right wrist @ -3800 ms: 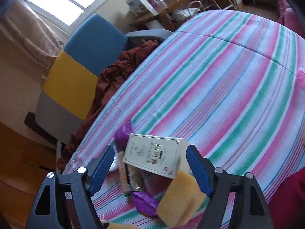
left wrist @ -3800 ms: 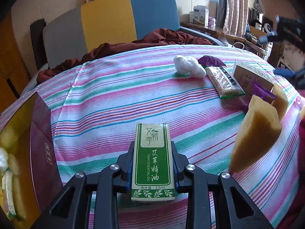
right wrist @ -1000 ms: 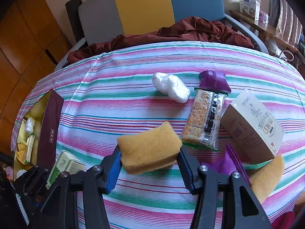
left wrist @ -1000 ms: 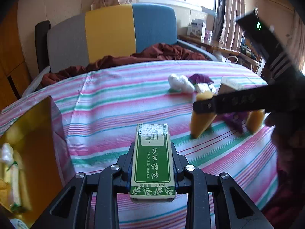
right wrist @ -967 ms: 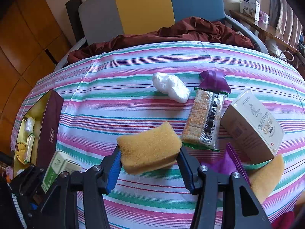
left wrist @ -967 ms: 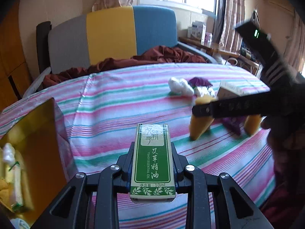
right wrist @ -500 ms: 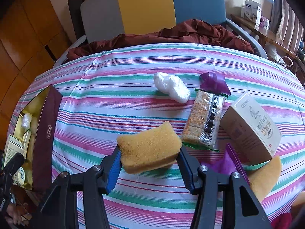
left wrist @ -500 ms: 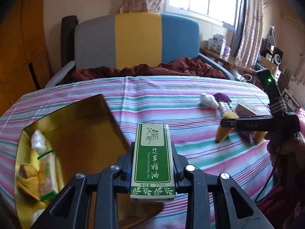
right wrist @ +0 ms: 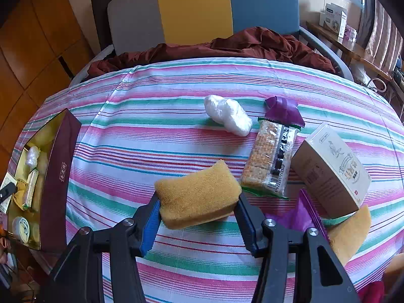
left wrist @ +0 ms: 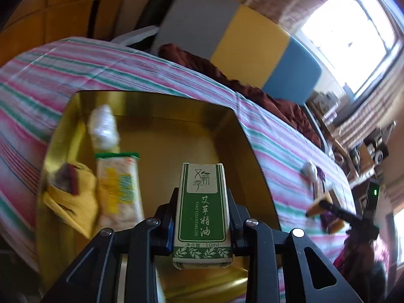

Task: Organize objects
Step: 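Carry the oil box into the gold tray and open the left gripper while the right gripper holds the sponge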

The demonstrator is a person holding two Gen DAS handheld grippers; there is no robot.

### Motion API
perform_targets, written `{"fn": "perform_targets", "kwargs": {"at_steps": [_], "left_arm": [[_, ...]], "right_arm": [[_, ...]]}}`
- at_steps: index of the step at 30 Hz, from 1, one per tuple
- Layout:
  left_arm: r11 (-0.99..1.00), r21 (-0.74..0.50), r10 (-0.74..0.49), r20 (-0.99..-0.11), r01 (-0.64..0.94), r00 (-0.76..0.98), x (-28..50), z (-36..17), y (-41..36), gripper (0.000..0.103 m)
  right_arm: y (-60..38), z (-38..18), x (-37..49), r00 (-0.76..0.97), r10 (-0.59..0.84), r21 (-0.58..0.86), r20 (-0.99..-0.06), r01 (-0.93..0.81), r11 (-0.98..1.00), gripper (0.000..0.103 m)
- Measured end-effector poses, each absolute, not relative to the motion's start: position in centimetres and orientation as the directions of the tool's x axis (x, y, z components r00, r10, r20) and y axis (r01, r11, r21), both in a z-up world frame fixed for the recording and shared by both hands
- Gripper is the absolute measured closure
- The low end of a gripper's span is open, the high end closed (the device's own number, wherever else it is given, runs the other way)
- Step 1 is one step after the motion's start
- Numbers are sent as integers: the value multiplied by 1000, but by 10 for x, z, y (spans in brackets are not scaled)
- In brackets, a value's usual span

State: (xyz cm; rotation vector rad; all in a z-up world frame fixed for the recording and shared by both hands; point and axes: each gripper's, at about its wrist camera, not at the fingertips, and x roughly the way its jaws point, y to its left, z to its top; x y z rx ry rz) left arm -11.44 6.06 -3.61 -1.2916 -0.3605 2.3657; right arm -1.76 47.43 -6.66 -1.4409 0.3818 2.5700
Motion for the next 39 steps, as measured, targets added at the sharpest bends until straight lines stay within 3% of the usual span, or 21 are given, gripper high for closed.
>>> {"fn": "perform_targets", "kwargs": {"at_steps": [4, 21, 24, 27, 39], "left_arm": [[-881, -434, 468, -741, -188, -481, -143, -34, 38, 72], [-960, -263, 277, -844, -95, -459, -247, -79, 63, 73], [-967, -240, 254, -854, -89, -454, -250, -84, 65, 70], [-970, -223, 241, -856, -95, -457, -250, -84, 66, 58], [-963, -214, 270, -769, -165, -579, -175, -31, 37, 56]], "right_arm": [[471, -66, -17, -518, 31, 128, -855, -269, -955, 48], [468, -64, -18, -517, 41, 111, -855, -259, -959, 48], [468, -64, -18, -517, 40, 112, -855, -259, -959, 48], [468, -64, -19, -516, 38, 115, -855, -261, -958, 48], [465, -65, -19, -513, 57, 92, -856, -260, -961, 47]]}}
